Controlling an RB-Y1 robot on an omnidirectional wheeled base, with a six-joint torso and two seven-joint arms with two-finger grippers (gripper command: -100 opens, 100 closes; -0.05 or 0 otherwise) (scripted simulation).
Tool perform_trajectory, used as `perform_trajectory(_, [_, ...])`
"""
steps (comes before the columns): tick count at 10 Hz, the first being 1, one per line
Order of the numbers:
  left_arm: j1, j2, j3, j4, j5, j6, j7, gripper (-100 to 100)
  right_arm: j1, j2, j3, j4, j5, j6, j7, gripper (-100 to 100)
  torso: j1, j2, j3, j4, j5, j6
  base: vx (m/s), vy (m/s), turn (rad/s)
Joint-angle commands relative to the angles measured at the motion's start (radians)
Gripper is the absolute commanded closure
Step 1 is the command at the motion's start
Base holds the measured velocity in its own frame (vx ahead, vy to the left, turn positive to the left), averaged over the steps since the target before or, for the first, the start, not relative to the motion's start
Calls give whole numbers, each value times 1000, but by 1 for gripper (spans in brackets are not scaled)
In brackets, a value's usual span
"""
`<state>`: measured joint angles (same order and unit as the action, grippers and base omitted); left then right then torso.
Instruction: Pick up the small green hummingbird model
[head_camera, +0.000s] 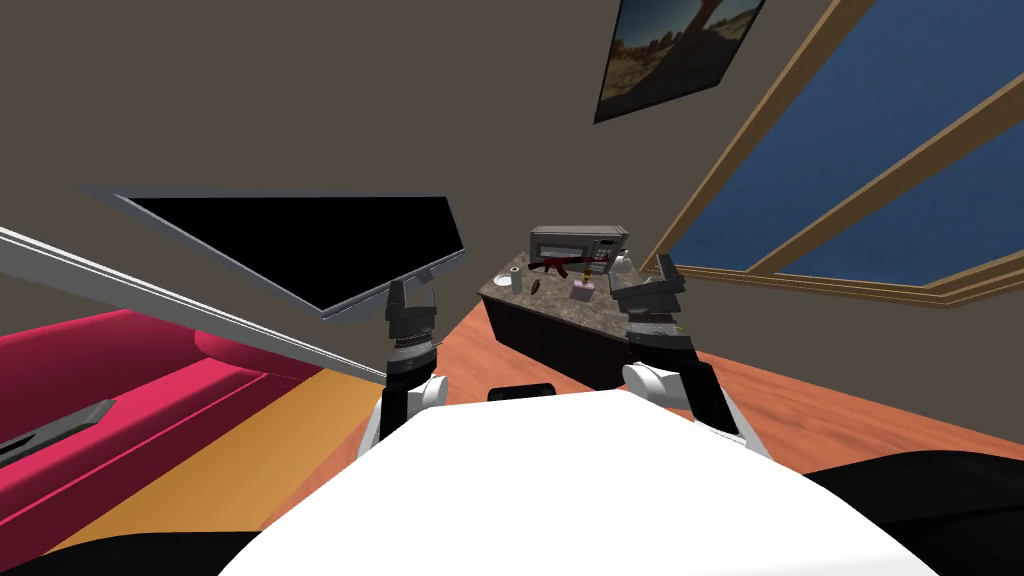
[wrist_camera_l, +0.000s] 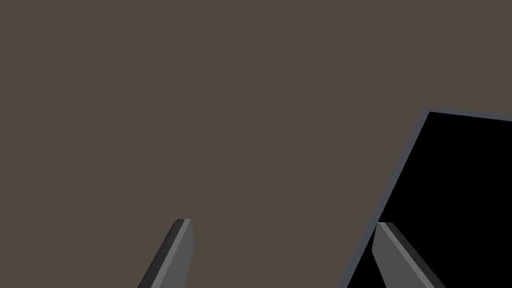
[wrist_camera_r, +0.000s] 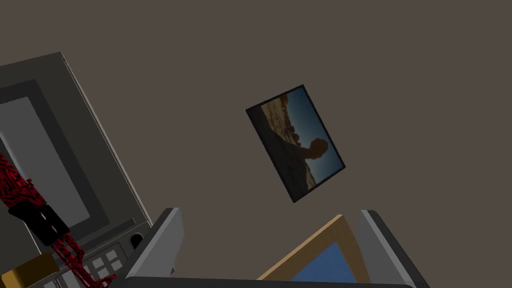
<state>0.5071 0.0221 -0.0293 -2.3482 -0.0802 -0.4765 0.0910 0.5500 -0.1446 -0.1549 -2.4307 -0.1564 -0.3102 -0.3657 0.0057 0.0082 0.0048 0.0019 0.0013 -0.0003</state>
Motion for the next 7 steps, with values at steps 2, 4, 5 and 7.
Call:
perform_trajectory(2, [0,0,0,0,0,0,0,0,16,-5,-25,-10,-26,51,-72,-100,-2,0,0,0,0,1,-113,61,63])
perform_trajectory(4, [0,0,0,0,0,0,0,0,23,-7,-42,-14,-42,85,-119,-100,-4,-2,-1,0,-1,1,-89,59,86])
perform_trajectory(5, [0,0,0,0,0,0,0,0,23,-7,-42,-14,-42,85,-128,-100,-2,-1,-1,0,0,0,-74,66,54])
perform_trajectory(7, [0,0,0,0,0,0,0,0,30,-8,-61,-17,-59,122,-180,-100,-2,-3,-2,-1,0,0,-62,72,84])
